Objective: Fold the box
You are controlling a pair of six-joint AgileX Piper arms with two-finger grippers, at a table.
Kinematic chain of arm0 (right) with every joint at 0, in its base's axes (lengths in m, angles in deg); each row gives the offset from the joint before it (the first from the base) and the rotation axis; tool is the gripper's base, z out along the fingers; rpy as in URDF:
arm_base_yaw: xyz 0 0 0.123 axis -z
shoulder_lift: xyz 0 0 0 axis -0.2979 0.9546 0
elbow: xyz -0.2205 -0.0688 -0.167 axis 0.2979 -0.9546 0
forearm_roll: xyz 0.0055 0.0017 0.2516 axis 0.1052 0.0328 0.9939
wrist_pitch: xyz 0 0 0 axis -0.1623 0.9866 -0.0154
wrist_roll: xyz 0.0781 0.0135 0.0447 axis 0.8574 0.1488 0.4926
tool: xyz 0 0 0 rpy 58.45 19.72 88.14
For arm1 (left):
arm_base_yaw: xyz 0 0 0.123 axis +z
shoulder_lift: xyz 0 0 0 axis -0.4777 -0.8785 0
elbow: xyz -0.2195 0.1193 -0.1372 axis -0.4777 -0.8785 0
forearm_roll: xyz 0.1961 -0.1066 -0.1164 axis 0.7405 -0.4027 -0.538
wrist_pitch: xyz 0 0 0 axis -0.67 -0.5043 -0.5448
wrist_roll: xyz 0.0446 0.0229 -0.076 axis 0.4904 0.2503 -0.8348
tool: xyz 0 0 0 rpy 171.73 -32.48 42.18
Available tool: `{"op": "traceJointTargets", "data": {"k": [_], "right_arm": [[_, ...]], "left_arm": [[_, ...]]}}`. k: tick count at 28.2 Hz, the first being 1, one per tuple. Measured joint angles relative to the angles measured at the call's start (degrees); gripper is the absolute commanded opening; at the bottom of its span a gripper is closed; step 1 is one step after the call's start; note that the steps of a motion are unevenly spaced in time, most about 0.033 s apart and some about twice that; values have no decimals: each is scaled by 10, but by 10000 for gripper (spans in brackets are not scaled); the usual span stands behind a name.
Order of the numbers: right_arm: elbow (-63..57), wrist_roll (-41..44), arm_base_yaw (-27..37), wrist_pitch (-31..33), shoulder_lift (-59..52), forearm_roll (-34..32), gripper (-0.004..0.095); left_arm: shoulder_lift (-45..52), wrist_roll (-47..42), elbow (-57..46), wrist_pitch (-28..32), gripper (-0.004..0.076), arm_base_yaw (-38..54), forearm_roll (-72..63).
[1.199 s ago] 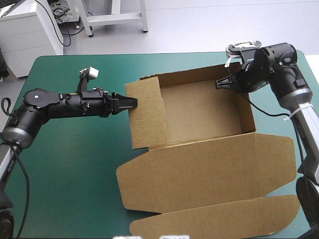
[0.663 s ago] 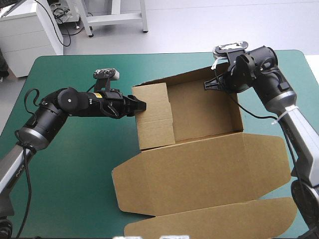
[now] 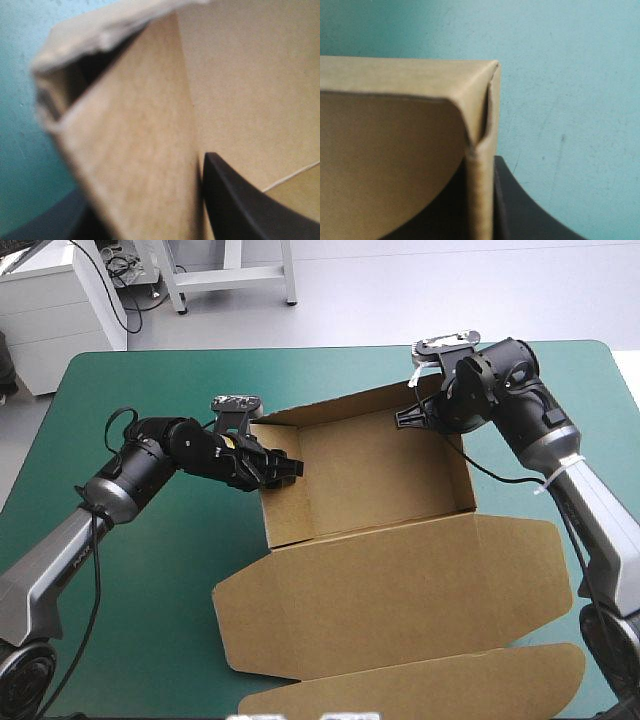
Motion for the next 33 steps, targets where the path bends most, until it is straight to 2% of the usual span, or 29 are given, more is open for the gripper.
{"op": "traceJointTargets", "data": {"k": [2,7,14,18,23,28,33], "right_arm": [[0,2,1,1,0,-8,-14],[1,30,1,12,30,-3,-14],[2,45,2,-13,119,43,-14],[2,45,2,-36,153,50,-14],[6,44,6,-58,186,40,-14],[8,45,6,-76,216,25,-15],[16,46,7,-70,228,23,-15]], "left_arm": [[-7,-1,0,6,-4,1,3],[-26,-30,2,19,-8,1,43],[-95,-119,84,-66,-8,-9,200],[-144,-146,132,-99,-8,-11,232],[-199,-156,170,-107,-8,-11,246],[-233,-160,179,-83,-8,-9,252],[-240,-160,184,-84,-7,-9,252]]}}
